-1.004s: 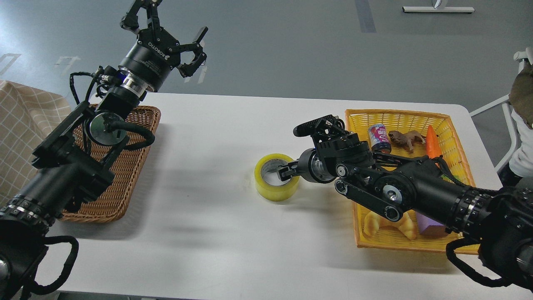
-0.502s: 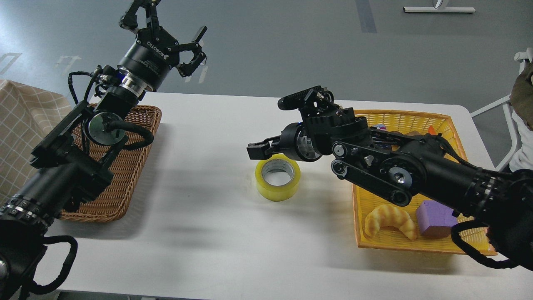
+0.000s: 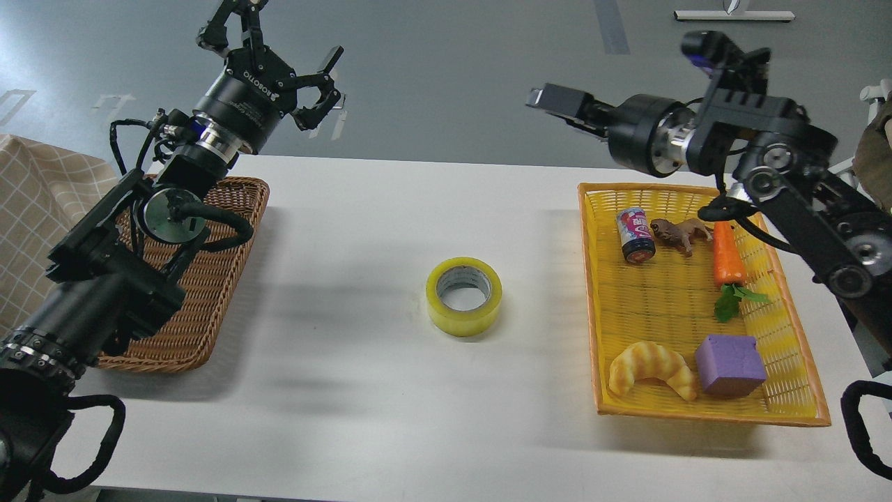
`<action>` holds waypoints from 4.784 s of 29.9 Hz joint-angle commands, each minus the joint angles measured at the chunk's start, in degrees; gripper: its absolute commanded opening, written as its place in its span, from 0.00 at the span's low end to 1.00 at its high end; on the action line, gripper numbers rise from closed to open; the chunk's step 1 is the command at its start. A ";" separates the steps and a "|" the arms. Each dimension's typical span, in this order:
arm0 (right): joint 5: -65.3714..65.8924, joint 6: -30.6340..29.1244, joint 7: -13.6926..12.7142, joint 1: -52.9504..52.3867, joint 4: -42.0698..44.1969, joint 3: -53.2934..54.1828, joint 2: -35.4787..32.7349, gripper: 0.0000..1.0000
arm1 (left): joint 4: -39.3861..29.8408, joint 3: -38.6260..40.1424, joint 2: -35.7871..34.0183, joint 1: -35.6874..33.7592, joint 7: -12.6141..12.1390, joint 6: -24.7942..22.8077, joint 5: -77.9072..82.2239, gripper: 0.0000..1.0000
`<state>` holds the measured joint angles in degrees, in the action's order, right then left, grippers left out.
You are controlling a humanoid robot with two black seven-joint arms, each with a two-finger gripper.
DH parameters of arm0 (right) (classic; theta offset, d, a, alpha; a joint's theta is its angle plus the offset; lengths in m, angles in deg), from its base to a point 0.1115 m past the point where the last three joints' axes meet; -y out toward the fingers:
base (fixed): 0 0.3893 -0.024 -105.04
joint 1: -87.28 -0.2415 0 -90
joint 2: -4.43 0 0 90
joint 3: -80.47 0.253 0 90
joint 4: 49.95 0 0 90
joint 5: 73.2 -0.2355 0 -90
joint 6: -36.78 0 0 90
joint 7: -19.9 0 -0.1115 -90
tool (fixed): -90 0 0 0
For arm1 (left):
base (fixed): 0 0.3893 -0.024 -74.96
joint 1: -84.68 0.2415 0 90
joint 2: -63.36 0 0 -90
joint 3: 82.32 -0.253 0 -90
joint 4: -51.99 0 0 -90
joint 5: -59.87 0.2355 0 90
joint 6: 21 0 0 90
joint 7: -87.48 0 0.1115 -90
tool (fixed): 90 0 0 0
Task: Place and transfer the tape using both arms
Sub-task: 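Withdraw the right gripper back above the yellow tray, then reach the left gripper toward the tape roll on the table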
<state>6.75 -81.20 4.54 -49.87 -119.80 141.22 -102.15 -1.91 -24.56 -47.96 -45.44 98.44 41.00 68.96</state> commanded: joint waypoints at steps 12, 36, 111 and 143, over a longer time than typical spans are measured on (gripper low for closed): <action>-24.04 -0.01 0.24 11.99 1.38 24.50 1.99 1.00 | -0.07 -0.19 -0.39 -0.14 -0.06 0.00 0.05 0.98; -58.41 -0.01 0.51 17.08 8.59 38.22 9.11 1.00 | -0.59 -0.19 -4.69 -1.10 0.03 0.00 10.51 0.98; -62.37 -0.01 3.32 29.30 3.23 42.79 10.08 1.00 | -24.23 -32.80 -10.50 -15.60 -9.54 0.00 89.88 0.98; -62.29 -0.01 3.32 29.39 3.41 42.53 11.13 1.00 | -15.80 -41.41 2.77 -15.52 -19.40 0.00 91.99 0.97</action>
<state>-55.54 -81.21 7.85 -20.40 -116.39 183.78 -91.03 -19.28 -65.97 -46.57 -61.48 79.03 40.99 161.04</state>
